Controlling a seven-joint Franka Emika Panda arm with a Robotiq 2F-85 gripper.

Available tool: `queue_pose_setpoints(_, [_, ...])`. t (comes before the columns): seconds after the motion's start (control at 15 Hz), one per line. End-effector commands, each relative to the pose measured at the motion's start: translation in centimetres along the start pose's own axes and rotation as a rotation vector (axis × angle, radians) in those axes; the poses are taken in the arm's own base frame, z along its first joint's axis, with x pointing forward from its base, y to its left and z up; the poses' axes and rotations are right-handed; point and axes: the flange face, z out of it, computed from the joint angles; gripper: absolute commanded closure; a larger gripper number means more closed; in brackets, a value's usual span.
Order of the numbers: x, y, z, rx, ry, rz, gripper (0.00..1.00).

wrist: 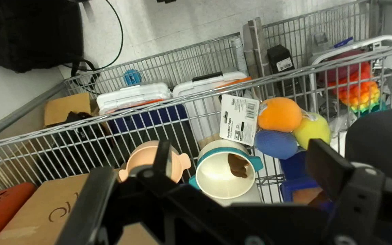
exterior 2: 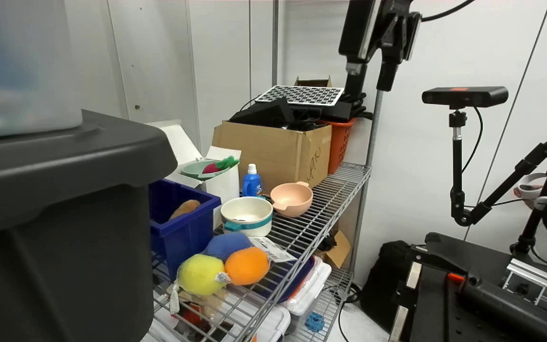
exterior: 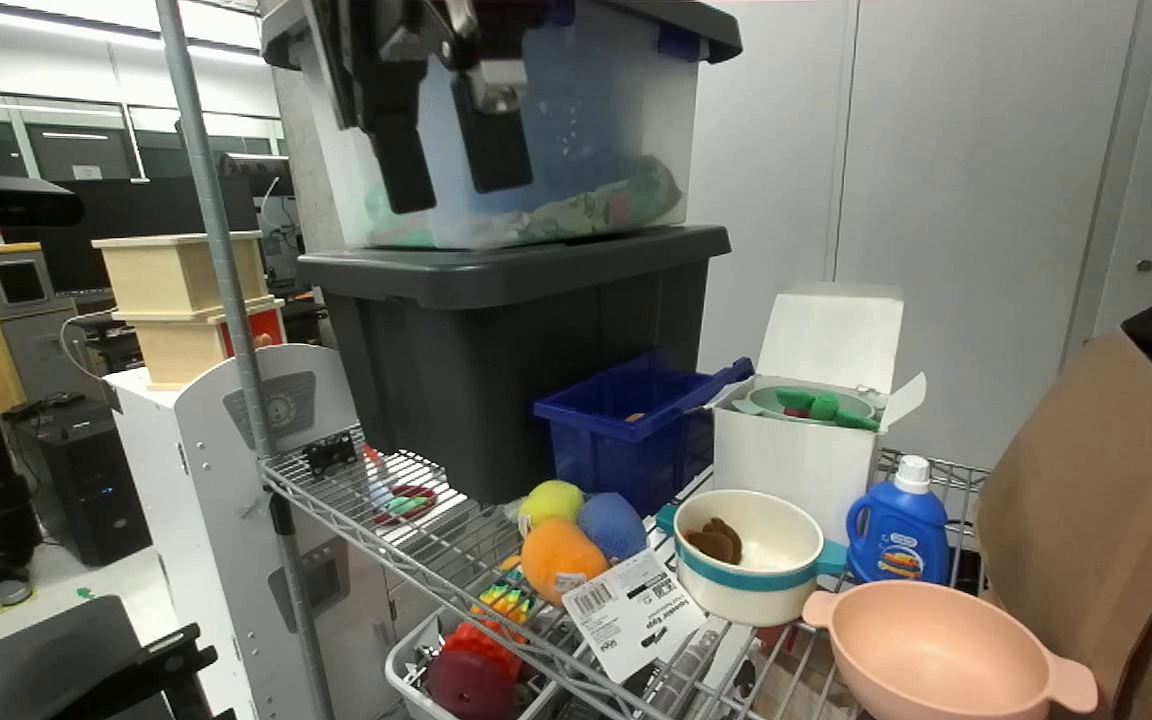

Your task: Put the beetroot plushy in the pink bowl

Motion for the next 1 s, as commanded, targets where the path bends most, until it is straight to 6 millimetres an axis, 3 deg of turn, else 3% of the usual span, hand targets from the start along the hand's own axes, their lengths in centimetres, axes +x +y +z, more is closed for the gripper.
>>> queue_pose_setpoints(0.0, [4.5,0.2,2.4,-0.028,0.017,0.080,0.00])
queue_pose_setpoints(0.13, [6.7,0.3,4.0,-0.032,0.021,0.096,0.00])
queue_pose_setpoints(0.6, [10.4,-0.5,10.7,0.035,-0.097,0.062,0.00])
queue_pose_setpoints(0.93, [12.7,-0.6,12.5,0.130,-0.131,0.076,0.00])
